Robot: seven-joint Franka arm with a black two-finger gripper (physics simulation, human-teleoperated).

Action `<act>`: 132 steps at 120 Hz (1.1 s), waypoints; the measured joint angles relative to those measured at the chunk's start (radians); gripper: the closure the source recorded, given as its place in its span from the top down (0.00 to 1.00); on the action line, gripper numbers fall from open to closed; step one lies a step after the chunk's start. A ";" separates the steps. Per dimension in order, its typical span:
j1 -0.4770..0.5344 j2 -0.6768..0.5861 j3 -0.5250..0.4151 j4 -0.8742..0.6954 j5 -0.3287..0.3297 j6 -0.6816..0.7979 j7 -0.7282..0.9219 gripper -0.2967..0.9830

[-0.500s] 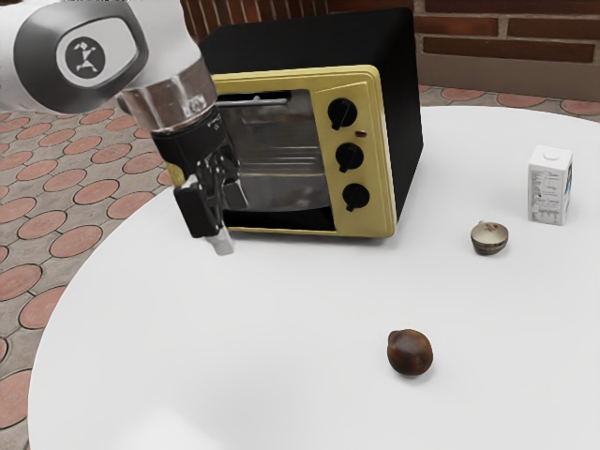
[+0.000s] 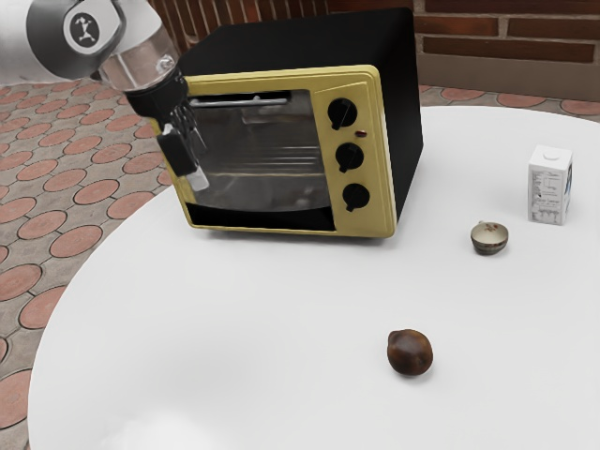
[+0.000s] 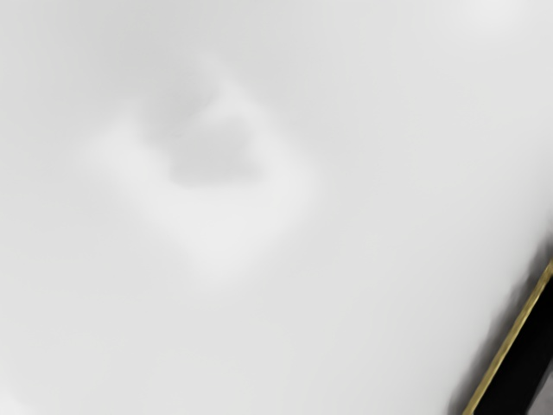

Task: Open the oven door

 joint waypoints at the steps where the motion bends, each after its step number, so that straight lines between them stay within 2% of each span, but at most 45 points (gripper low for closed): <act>1: 0.003 0.007 0.000 0.006 0.000 0.003 0.002 0.77; 41: 0.011 0.172 -0.002 0.154 0.000 0.181 0.125 0.77; 60: 0.044 0.188 -0.009 0.163 -0.006 0.256 0.195 0.77; 73: 0.048 0.190 -0.059 0.230 -0.008 0.309 0.235 0.77; 98: 0.061 0.229 -0.135 0.243 -0.008 0.427 0.294 0.77; 120: 0.095 0.235 -0.142 0.232 -0.012 0.484 0.336 0.77; 132: 0.131 0.234 -0.133 0.213 -0.041 0.499 0.359 0.77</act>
